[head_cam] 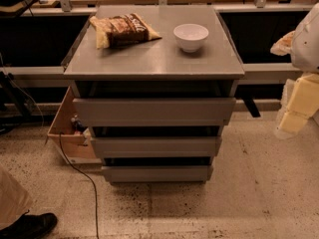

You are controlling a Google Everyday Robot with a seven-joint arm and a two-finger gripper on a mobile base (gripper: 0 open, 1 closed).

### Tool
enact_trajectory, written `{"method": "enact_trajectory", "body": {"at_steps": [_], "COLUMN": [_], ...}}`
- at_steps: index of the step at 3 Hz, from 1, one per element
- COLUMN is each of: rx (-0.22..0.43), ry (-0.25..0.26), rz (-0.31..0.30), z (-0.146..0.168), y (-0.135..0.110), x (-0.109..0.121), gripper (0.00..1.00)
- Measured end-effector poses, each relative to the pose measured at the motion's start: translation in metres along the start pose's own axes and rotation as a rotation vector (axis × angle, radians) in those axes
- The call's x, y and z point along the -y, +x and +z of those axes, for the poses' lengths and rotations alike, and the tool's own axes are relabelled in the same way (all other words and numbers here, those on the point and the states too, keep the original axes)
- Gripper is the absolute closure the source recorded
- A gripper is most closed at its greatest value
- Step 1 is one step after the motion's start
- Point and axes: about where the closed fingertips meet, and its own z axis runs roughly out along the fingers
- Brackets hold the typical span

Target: Open bottom drawer

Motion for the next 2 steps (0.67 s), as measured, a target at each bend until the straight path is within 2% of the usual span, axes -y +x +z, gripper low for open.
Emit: {"method": "enact_trajectory", "body": {"at_steps": [1,2], "rx": [0.001,0.001], "ry": [0.002,0.000], "rz": [0.000,0.012], "z": [0.000,0.014], "y": [0.000,0.002], "x": [0.000,-0.001], "gripper": [0.00,0.00]}}
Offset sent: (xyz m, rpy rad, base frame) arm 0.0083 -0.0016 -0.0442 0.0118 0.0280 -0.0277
